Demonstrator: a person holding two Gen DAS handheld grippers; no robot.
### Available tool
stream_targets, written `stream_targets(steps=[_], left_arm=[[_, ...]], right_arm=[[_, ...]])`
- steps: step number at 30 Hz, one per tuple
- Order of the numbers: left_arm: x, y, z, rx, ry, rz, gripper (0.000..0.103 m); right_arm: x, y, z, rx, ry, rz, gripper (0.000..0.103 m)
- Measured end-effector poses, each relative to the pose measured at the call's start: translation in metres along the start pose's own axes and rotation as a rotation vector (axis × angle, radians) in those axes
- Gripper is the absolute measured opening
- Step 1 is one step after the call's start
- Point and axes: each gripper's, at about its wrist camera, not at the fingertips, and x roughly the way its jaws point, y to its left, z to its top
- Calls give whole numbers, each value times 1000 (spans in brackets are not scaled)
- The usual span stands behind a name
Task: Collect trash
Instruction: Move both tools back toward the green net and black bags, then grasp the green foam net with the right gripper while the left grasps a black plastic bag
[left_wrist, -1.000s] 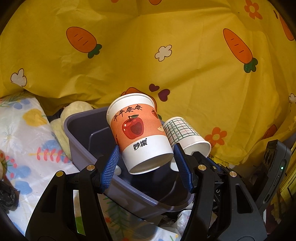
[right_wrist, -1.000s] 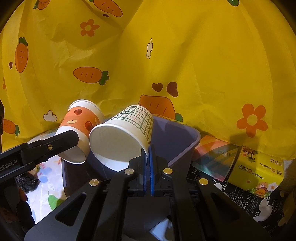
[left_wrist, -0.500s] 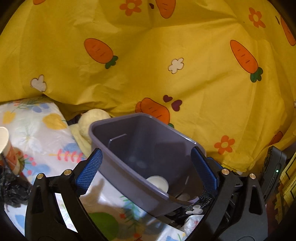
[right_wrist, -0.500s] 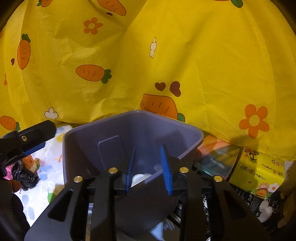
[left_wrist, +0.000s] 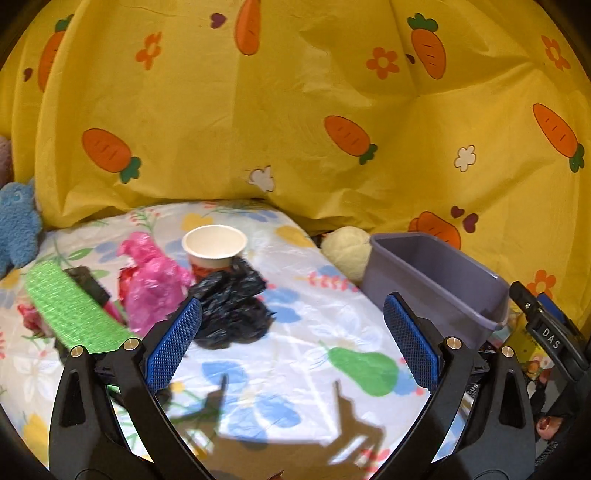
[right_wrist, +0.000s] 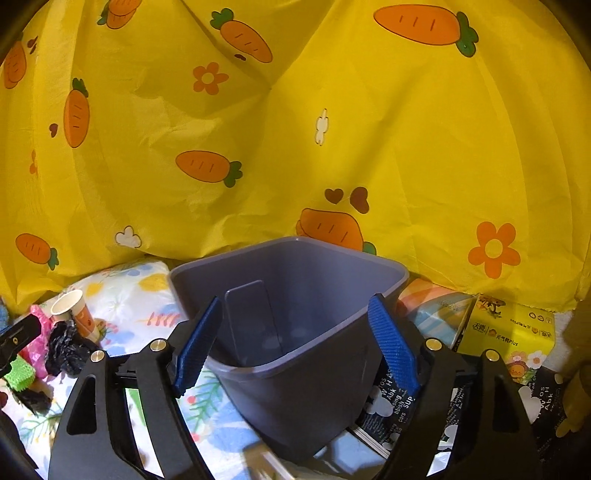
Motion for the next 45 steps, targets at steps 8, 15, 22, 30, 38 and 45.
stream_targets(steps=[8, 15, 22, 30, 38, 45], left_arm=[[-52, 65, -25, -53, -33, 180, 97], [-83, 114, -36, -122, -59, 300, 97], [-104, 151, -44, -182, -71, 379, 97], [-111, 174, -51, -211, -70, 435, 97], [-113, 191, -55, -241, -69, 457, 97], [-110, 200, -57, -257, -58, 464, 97]], right_arm=[[-21, 62, -18, -49, 19, 208, 80], [-29, 130, -38, -157, 67, 337, 80], [-43, 188, -54, -269, 86, 447, 80], [-54, 231, -65, -363, 89, 524, 80], [-55, 256, -70, -426, 89, 552, 79], [-49, 271, -72, -454, 106, 565, 76]])
